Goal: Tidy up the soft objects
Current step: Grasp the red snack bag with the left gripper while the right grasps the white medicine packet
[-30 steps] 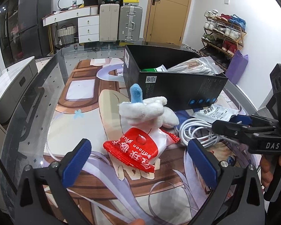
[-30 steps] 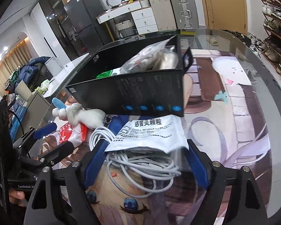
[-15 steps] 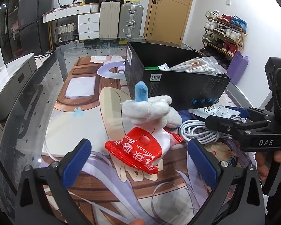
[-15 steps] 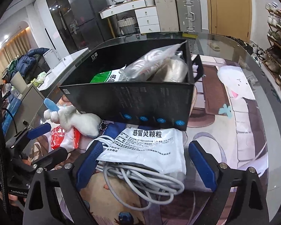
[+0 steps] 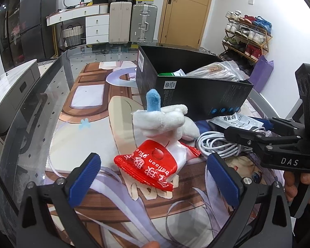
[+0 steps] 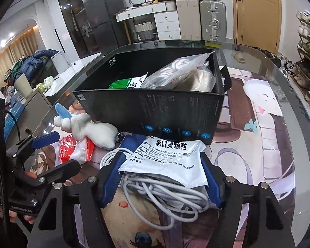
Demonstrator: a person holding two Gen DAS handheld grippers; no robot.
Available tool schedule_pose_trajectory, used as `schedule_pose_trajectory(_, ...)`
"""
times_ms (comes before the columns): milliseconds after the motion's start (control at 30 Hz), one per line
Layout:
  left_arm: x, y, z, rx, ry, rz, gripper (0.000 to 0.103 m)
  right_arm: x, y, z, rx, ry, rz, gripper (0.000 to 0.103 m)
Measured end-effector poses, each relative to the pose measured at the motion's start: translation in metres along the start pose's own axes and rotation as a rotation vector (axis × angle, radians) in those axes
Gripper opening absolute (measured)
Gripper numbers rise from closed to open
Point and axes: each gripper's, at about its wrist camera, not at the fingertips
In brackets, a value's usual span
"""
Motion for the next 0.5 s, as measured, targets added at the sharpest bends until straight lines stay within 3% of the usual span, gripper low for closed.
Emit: schedule_pose_trajectory(500,-0.006,0.006,-0.003,0.001,0.035,0.038,0.103,0.041,-0.007,0.000,-0.005,0.050,-0.100,0.070)
Point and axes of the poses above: each gripper's, at about its wrist camera, not at the fingertips, and x roughly against the way its jaws point, z to its left, y to its top, and after that the axes turned 7 degrees about -x, right-handed
